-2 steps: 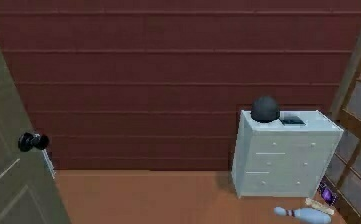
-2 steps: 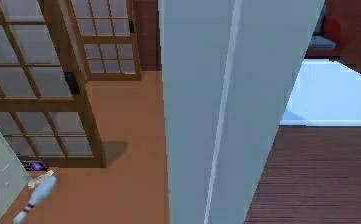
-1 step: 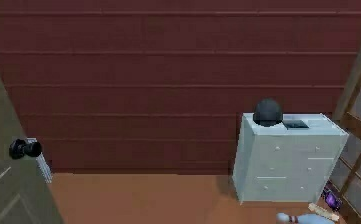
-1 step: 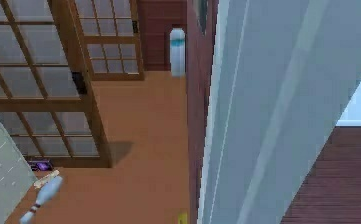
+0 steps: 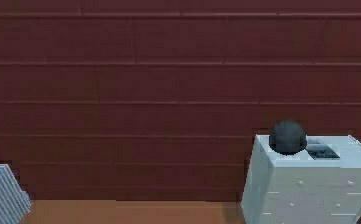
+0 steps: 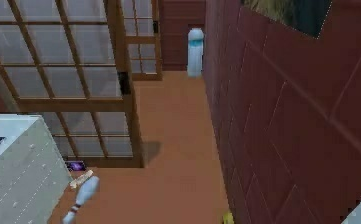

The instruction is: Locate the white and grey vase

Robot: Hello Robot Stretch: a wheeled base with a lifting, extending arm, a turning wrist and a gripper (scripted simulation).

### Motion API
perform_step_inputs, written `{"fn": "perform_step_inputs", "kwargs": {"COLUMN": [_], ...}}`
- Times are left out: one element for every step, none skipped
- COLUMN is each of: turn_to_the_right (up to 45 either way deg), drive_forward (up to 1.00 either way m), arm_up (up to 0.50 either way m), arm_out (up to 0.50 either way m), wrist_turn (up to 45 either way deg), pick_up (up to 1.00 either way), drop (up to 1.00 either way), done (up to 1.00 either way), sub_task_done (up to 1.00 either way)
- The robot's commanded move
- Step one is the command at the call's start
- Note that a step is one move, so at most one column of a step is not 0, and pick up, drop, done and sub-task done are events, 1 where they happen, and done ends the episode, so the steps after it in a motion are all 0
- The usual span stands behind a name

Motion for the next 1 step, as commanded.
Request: {"fn": "perform_step_inputs", "kwargs": {"turn_to_the_right": [45.0], "drive_forward": [0.0], "arm_up": [0.0], "arm_out": [0.0], "wrist_turn": [0.0], "pick_up": [0.0], "drop": [0.0], "done": [0.0], "sub_task_done": [0.0]}}
